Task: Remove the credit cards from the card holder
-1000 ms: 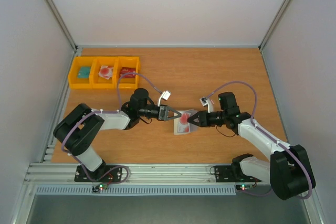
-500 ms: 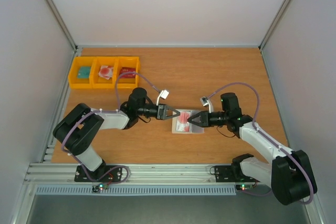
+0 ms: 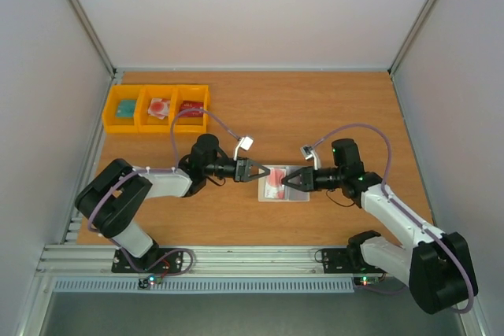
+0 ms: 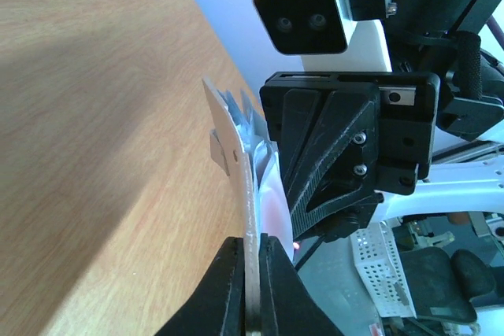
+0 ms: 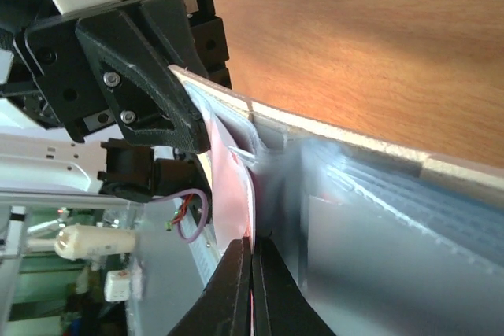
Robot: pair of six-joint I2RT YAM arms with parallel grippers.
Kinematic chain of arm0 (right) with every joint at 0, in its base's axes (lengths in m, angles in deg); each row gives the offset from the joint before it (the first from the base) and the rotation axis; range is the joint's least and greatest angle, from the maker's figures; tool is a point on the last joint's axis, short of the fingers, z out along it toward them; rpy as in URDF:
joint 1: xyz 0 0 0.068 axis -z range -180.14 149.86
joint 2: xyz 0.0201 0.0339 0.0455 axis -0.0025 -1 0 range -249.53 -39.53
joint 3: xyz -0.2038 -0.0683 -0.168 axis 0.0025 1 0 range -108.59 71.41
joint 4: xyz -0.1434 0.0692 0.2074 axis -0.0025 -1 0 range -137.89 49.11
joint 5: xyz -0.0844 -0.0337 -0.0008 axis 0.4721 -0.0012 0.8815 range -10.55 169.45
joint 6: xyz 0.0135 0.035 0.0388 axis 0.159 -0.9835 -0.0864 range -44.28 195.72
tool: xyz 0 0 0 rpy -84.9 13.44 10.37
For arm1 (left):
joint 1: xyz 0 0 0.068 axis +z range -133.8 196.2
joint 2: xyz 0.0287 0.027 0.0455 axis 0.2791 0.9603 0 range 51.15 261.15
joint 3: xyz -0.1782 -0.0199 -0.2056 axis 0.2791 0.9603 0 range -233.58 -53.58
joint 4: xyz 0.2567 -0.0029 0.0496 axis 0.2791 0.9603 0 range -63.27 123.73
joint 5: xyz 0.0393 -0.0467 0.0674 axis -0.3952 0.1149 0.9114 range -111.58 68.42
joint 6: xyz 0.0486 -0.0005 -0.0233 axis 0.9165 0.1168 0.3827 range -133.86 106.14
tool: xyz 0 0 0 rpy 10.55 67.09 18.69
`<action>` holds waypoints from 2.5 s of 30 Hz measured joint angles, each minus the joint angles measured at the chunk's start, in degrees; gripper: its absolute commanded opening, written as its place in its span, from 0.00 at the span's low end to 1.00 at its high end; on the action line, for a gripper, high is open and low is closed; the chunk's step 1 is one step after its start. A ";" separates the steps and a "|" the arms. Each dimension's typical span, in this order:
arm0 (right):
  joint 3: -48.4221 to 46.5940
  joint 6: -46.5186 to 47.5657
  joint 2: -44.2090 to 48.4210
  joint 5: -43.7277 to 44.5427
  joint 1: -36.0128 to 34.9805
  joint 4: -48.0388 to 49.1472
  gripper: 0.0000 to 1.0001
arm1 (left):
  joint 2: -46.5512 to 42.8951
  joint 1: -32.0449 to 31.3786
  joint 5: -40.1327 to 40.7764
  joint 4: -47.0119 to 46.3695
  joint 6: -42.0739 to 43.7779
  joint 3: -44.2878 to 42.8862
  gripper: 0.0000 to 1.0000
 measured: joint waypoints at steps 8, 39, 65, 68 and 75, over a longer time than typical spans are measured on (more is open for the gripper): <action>-0.50 -5.68 -6.29 -3.19 -0.39 7.41 0.17 | -0.83 0.11 0.33 -1.51 1.64 0.61 0.00; -17.62 12.11 -2.75 2.23 -2.40 -16.31 0.01 | -7.48 -2.34 1.11 -3.45 4.81 3.72 0.00; -3.56 -4.98 0.85 -3.43 -2.23 5.90 0.01 | -8.63 -1.60 1.75 -1.64 5.03 4.98 0.00; -4.39 -2.99 2.99 -1.46 -2.36 1.68 0.01 | -8.74 -2.03 1.68 -2.19 4.98 5.09 0.01; -4.74 -1.77 5.46 0.24 -2.16 -1.62 0.01 | -9.35 -2.03 1.75 -2.54 4.76 5.49 0.00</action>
